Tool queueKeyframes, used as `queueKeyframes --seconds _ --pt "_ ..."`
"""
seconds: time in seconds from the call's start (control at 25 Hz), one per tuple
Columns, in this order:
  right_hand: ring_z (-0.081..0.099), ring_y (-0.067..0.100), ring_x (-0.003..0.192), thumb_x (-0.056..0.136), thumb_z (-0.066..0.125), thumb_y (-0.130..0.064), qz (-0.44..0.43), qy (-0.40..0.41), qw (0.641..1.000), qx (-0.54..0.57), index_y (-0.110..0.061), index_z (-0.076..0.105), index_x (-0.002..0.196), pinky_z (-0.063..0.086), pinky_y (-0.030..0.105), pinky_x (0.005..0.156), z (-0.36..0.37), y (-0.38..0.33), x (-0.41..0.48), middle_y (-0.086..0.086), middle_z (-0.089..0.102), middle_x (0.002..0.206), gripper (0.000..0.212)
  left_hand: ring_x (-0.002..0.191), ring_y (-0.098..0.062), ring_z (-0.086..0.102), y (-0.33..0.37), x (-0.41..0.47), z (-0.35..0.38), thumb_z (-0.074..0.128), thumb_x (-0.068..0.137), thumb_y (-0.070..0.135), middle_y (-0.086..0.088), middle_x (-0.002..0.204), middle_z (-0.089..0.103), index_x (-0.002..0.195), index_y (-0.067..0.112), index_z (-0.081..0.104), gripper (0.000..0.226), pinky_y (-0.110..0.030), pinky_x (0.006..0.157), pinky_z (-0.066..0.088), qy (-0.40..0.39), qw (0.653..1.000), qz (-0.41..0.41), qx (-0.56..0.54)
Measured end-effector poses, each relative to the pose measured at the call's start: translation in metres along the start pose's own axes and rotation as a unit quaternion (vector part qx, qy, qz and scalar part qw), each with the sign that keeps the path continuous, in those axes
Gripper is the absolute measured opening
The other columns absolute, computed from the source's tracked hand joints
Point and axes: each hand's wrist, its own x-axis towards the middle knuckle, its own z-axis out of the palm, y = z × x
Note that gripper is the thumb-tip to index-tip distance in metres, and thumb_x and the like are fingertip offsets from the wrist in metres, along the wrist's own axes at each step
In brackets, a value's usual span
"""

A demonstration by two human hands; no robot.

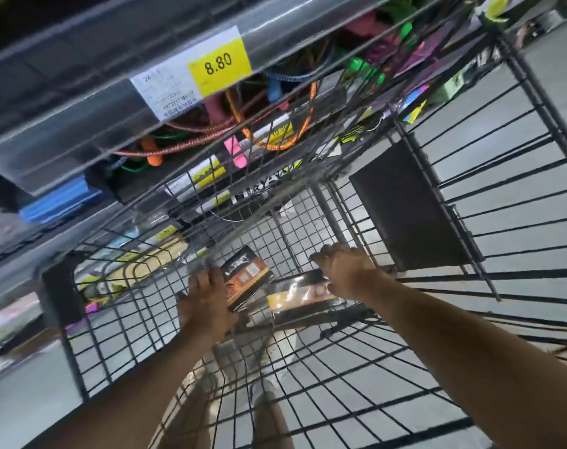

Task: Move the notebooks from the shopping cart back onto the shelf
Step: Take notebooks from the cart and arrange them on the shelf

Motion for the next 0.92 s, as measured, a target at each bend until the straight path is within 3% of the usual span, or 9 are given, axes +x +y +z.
queueKeyframes --seconds 0.16,0.32,0.6,0.76,0.92 --pt "0.026 0.036 0.146 0.086 0.072 -0.044 -0.037 0.002 0.996 -0.085 -0.014 0.016 0.157 0.028 0.057 0.118 0.031 -0.023 0.014 0.018 0.023 0.161 0.096 0.127 -0.032 0.047 -0.015 0.000 0.012 0.077 0.065 0.069 -0.015 0.142 0.042 0.150 0.015 0.009 0.121 -0.049 0.096 0.047 0.008 1.000 -0.022 -0.016" --pt "0.021 0.042 0.147 0.088 0.070 -0.039 -0.031 -0.001 0.988 -0.151 -0.009 0.002 0.158 0.029 0.062 0.115 0.054 -0.039 0.030 0.022 0.013 0.162 0.103 0.125 -0.030 0.049 -0.018 0.010 0.015 0.076 0.064 0.070 -0.012 0.142 0.045 0.145 0.015 0.019 0.113 -0.048 0.091 0.047 0.013 0.998 -0.032 -0.043" --pt "0.034 0.039 0.133 0.088 0.068 -0.035 -0.015 0.006 0.986 -0.164 -0.006 0.013 0.153 0.043 0.054 0.103 0.048 -0.051 0.027 0.022 0.023 0.154 0.090 0.129 -0.028 0.045 -0.018 0.011 0.004 0.079 0.064 0.068 -0.013 0.147 0.037 0.152 0.010 0.009 0.126 -0.043 0.086 0.052 0.000 0.999 -0.029 -0.041" --pt "0.028 0.041 0.142 0.088 0.067 -0.042 0.008 -0.005 0.992 -0.127 -0.007 0.007 0.155 0.042 0.053 0.105 0.026 -0.043 0.004 0.022 0.016 0.160 0.096 0.127 -0.029 0.045 -0.015 -0.004 -0.019 0.083 0.063 0.062 -0.012 0.141 0.039 0.147 0.011 0.015 0.120 -0.042 0.083 0.053 -0.001 0.997 -0.020 -0.077" --pt "0.040 0.036 0.130 0.079 0.074 -0.056 0.045 0.003 0.998 -0.046 -0.008 0.015 0.150 0.050 0.049 0.098 -0.006 -0.033 -0.044 0.020 0.027 0.149 0.104 0.125 -0.029 0.047 -0.009 -0.032 -0.053 0.084 0.064 0.059 -0.012 0.138 0.041 0.143 0.012 0.019 0.112 -0.039 0.079 0.054 0.005 0.995 -0.003 -0.098"
